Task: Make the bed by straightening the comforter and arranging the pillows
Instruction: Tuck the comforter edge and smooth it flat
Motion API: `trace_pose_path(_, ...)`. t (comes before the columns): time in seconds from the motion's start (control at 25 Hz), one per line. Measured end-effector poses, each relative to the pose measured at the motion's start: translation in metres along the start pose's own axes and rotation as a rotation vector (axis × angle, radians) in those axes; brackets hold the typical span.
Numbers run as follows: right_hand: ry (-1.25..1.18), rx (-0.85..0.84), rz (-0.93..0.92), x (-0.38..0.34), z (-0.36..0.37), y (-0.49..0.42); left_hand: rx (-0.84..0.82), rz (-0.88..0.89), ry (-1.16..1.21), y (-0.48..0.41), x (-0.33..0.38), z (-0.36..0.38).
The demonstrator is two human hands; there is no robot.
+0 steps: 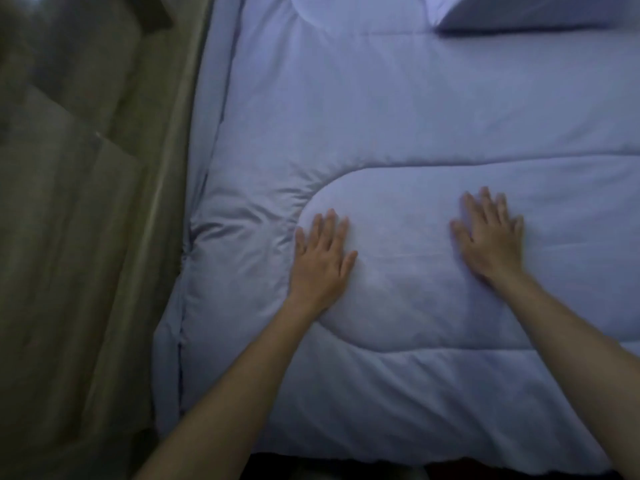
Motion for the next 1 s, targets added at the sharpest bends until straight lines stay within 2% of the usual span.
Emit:
trace_pose_path(0.04, 0.016, -0.044, 0.057, 0.014, 0.007, 0.001, -0.020, 0.040, -0.016, -0.002, 0.014, 0.007)
trace_pose_path(0.08, 0.059, -0.039, 0.016, 0.011, 0.014, 0.010, -0.023, 0.039, -0.019, 0.000, 0.020, 0.014)
trace_pose_path(0.2, 0.237, -0.023, -0.314, -0.034, 0.047, 0.074, -0.024, 0.000, -0.045, 0.035, 0.020, 0.026)
trace_pose_path(0.32, 0.280, -0.065, -0.617, -0.049, 0.083, 0.161, -0.040, 0.044, -0.077, 0.086, 0.028, 0.038)
trace_pose_path(0.44, 0.326, -0.157, -0.951, -0.026, 0.095, 0.222, -0.118, 0.247, -0.106, 0.135, 0.055, 0.057)
trace_pose_path(0.48, 0.315, -0.120, -0.977, -0.011, 0.085, 0.218, -0.091, 0.305, -0.106, 0.139, 0.064, 0.056)
trace_pose_path(0.52, 0.277, -0.069, -0.921, 0.005, 0.068, 0.201, -0.046, 0.309, -0.092, 0.132, 0.073, 0.049)
trace_pose_path(0.6, 0.176, 0.044, -0.642, 0.054, 0.026, 0.140, 0.014, 0.163, -0.043, 0.091, 0.104, 0.034)
trace_pose_path(0.68, 0.130, -0.003, -0.412, 0.102, 0.003, 0.085, 0.013, 0.001, -0.010, 0.039, 0.149, 0.027)
trace_pose_path(0.76, 0.073, -0.099, -0.273, 0.154, 0.001, 0.060, -0.086, -0.076, 0.008, -0.007, 0.210, 0.043)
trace_pose_path(0.88, 0.016, -0.024, -0.083, 0.253, -0.002, 0.066, -0.179, -0.095, -0.007, -0.036, 0.297, 0.086)
trace_pose_path(1.0, -0.040, 0.022, 0.076, 0.366, -0.010, 0.089, -0.166, 0.040, -0.082, -0.030, 0.387, 0.119)
Point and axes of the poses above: each hand's wrist, its own y-axis away from the middle knuckle, its own z-axis out of the palm, x = y × z, the point moved 9 cm from there along -y, towards the middle knuckle, and after that the axes turned 10 degrees about -x, right-handed, at the moved point
